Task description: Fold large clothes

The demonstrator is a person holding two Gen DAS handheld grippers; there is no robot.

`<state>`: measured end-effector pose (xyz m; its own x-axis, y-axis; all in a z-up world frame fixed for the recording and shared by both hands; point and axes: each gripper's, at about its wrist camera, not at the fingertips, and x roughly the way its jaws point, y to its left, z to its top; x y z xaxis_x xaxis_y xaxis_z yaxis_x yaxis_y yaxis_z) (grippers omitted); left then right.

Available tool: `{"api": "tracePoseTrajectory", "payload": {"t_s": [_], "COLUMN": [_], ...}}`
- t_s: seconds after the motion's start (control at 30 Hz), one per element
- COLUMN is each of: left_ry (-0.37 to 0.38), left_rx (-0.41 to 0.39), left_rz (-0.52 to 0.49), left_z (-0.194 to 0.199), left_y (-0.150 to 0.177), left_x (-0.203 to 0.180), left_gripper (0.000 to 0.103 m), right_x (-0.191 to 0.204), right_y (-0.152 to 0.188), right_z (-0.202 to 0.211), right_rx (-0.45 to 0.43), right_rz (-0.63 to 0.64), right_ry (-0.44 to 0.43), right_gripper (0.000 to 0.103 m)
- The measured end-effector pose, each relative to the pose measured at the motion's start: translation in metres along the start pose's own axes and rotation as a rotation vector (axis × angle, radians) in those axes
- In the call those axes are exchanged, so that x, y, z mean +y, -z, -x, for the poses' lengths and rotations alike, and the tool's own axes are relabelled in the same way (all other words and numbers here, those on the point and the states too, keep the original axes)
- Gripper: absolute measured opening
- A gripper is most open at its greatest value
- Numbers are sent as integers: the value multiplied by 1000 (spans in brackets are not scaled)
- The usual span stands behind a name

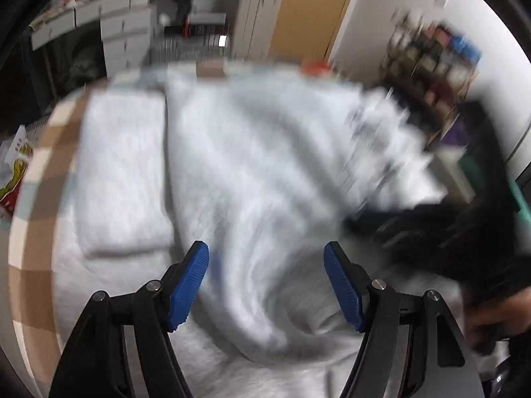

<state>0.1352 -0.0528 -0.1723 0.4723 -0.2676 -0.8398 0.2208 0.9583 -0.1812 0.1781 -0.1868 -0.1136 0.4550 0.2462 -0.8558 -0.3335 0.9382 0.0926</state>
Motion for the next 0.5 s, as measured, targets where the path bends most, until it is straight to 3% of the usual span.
{"api": "tracePoseTrajectory", "payload": {"t_s": [0.07, 0.17, 0.33, 0.5], "left_ry": [-73, -55, 65, 120], "left_rx": [90, 71, 68, 41], "left_rz": [1, -19, 146, 260], "left_z": [-24, -22, -14, -2], "left_y": [7, 7, 4, 2], "left_x": [5, 10, 40, 64], "left_gripper": [69, 71, 71, 71], "right_x": [-18, -37, -2, 19], "right_y": [-4, -20, -76, -133], "right_z": [11, 47, 79, 22], "right_rx": [16, -73, -203, -162], "right_rz": [-71, -134, 18, 83], "right_ry": [-85, -153, -98, 52], "right_gripper": [21, 22, 23, 24]}}
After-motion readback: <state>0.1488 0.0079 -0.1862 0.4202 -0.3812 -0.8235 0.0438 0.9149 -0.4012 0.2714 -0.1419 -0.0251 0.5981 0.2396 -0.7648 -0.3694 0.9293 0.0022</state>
